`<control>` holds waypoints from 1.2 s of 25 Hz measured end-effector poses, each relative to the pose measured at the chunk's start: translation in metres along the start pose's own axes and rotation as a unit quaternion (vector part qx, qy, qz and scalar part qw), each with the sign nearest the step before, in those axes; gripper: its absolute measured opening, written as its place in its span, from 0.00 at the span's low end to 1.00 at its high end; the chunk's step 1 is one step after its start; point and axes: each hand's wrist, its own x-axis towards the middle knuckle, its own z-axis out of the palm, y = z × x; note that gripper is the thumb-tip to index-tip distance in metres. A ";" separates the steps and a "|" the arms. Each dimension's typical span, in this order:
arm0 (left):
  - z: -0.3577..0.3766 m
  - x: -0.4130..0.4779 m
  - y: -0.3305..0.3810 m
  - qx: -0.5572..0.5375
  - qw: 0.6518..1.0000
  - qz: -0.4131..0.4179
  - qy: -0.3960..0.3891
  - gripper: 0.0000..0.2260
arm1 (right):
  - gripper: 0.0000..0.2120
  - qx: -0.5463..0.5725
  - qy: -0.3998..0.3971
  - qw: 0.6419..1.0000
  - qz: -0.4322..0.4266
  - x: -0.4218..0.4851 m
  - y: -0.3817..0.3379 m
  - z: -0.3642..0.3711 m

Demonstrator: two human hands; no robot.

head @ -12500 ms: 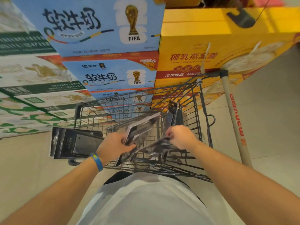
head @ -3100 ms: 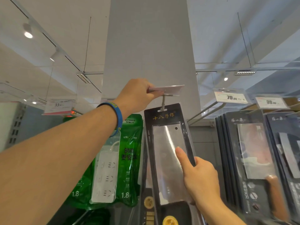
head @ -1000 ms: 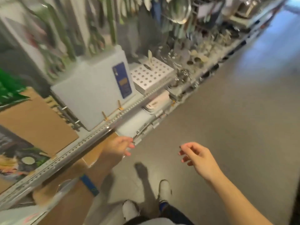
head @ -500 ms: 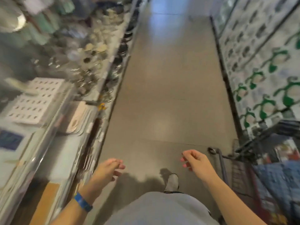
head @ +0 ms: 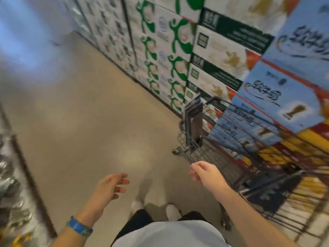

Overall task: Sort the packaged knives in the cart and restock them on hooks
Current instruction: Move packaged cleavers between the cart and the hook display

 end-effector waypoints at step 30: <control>0.290 0.175 0.201 0.332 0.888 0.063 -0.310 0.11 | 0.08 0.235 0.313 0.886 0.247 0.035 0.119 -0.129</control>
